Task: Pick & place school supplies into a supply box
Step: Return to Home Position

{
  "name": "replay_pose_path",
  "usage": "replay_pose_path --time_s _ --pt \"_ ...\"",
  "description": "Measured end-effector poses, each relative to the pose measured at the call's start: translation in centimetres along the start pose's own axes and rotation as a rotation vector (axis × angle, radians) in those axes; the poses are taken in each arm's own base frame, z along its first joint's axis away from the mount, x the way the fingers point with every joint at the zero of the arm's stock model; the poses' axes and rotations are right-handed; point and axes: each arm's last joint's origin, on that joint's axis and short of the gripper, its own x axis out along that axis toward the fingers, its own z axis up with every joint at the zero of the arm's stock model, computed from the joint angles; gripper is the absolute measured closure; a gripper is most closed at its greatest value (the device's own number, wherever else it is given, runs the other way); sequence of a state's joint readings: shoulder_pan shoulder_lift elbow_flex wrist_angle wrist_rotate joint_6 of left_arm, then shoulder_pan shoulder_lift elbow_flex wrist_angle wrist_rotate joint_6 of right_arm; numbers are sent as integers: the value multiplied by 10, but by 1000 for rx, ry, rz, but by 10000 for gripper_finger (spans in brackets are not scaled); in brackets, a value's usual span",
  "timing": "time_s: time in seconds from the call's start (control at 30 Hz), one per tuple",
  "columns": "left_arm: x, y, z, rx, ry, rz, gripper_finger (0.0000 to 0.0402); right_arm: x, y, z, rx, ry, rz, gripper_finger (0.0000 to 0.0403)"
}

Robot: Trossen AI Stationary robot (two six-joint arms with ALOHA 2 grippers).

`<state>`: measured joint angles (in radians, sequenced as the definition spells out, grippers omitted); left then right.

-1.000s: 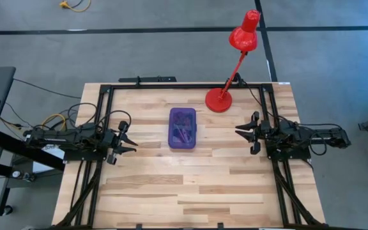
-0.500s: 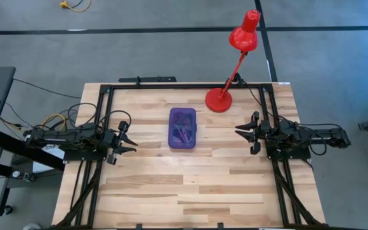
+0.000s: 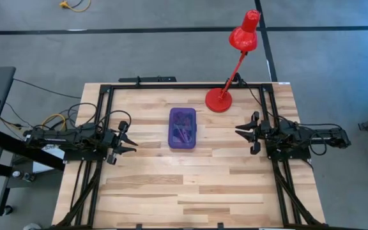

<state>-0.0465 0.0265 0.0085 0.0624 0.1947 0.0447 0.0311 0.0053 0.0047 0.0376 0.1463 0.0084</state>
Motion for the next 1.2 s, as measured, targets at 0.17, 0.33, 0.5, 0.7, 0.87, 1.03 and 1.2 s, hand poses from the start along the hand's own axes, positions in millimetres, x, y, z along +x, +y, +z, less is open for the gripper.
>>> replay_pose_path --time_s 0.17,0.33,0.5,0.7,0.87,1.03,1.2 --pt "0 0 0 -1 0 0 329 0 0 0 0 0 0 321" --pt "0 0 0 -10 0 0 329 0 0 0 0 0 0 321" --pt "0 0 0 -1 0 0 329 0 0 0 0 0 0 321" --pt "0 0 0 -1 0 0 329 0 0 0 0 0 0 321" --pt "0 0 0 -6 0 0 329 0 0 0 0 0 0 321" --pt "0 0 0 0 1 0 329 0 0 0 0 1 0 321" --pt "0 0 0 -2 0 0 329 0 0 0 0 1 0 321"
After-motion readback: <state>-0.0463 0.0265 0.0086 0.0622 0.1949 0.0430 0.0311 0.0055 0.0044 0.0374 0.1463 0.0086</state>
